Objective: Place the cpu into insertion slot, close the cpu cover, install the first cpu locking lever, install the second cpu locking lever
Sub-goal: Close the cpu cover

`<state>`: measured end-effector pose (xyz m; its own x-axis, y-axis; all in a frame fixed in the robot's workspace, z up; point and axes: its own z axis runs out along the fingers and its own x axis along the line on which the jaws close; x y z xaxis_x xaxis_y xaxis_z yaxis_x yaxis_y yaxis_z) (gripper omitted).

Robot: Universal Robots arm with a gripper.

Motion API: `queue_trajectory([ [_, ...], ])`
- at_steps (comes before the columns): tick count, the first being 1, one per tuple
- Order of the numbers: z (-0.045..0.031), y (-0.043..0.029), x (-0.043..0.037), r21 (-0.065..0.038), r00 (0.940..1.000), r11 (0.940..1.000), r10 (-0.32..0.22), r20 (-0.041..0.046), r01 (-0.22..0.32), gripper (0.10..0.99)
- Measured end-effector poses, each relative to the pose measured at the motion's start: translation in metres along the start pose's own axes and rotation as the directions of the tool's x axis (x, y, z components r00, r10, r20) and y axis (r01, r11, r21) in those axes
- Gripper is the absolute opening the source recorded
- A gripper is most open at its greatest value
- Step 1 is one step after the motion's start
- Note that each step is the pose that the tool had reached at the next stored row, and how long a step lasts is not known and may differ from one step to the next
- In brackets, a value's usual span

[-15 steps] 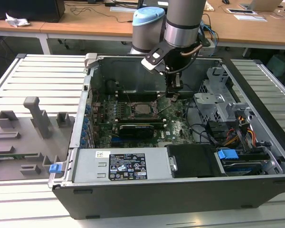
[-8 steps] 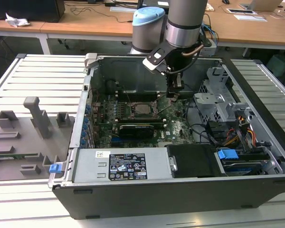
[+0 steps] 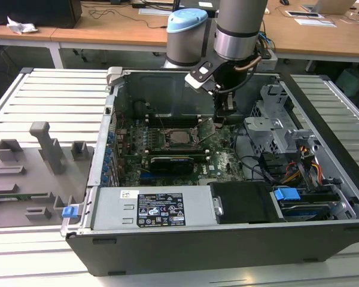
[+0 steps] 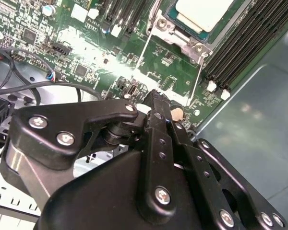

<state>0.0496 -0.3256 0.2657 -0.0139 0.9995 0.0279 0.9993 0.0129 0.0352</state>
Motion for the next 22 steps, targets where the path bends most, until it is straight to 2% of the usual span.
queue_trajectory([
  [7, 0.0047, 0.0107, 0.0011, 0.006, 1.0000, 1.0000, 0.000, 0.0009, 0.000, 0.106],
  [14, 0.0112, 0.0144, 0.0028, 0.011, 1.0000, 0.9999, 0.000, 0.0010, 0.000, 0.106],
  [16, 0.0156, 0.0147, 0.0029, 0.016, 1.0000, 0.9999, 0.000, 0.0009, 0.000, 0.106],
  [20, 0.0159, 0.0147, 0.0029, 0.026, 1.0000, 0.9997, 0.001, 0.0009, -0.001, 0.106],
  [22, 0.0152, 0.0146, 0.0029, 0.036, 1.0000, 0.9993, 0.001, 0.0007, -0.001, 0.106],
])
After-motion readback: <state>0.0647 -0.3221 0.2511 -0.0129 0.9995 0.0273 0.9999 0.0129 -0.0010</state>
